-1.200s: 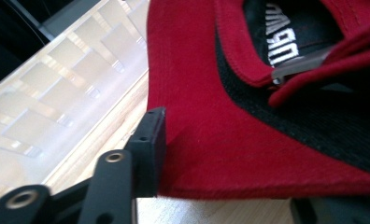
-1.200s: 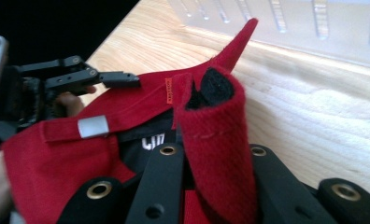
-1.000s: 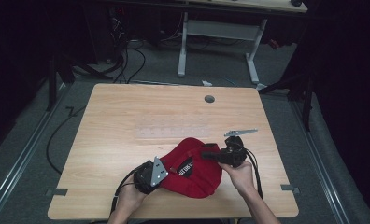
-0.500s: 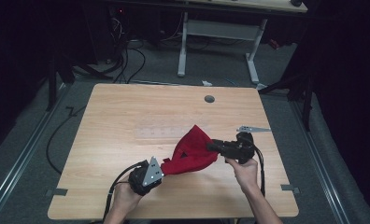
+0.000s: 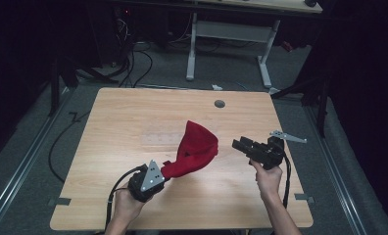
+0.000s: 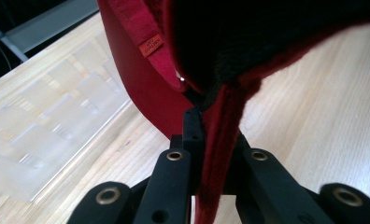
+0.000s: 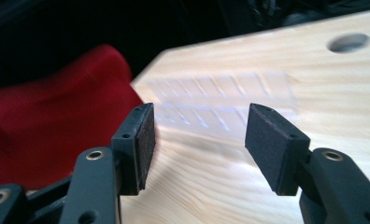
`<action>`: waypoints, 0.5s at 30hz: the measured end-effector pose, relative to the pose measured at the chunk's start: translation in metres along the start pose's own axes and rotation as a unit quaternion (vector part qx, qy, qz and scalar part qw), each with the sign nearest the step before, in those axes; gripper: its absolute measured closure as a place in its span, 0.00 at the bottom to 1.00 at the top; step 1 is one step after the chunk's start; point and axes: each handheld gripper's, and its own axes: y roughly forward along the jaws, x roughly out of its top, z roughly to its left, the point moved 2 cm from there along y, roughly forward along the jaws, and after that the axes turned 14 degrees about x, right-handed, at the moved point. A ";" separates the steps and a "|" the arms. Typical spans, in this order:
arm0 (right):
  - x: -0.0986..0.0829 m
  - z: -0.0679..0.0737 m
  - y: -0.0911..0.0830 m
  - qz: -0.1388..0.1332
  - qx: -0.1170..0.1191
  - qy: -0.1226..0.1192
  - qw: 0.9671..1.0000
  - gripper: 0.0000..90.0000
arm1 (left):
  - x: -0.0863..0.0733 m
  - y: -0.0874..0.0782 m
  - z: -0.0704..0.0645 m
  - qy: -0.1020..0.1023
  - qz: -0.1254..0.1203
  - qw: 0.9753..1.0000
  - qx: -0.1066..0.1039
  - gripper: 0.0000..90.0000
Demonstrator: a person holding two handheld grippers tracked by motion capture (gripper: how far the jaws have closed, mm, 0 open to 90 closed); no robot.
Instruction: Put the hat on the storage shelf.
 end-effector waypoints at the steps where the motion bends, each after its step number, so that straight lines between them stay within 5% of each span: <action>1: -0.004 -0.003 0.001 0.011 -0.012 -0.004 1.000 0.48 | 0.002 0.000 0.002 -0.005 0.000 1.000 0.001 0.95; 7: -0.032 -0.020 0.012 0.075 -0.071 -0.026 0.994 0.48 | 0.008 0.002 0.010 -0.039 -0.006 0.999 0.009 0.95; 8: -0.043 -0.027 0.017 0.095 -0.091 -0.031 0.991 0.48 | 0.010 0.003 0.013 -0.049 -0.007 0.999 0.012 0.95; 10: -0.047 -0.029 0.018 0.099 -0.097 -0.034 0.990 0.48 | 0.010 0.004 0.014 -0.055 -0.008 0.998 0.014 0.95; 15: -0.067 -0.042 0.024 0.128 -0.152 -0.060 0.978 0.47 | 0.015 0.010 0.024 -0.079 -0.010 0.997 0.026 0.95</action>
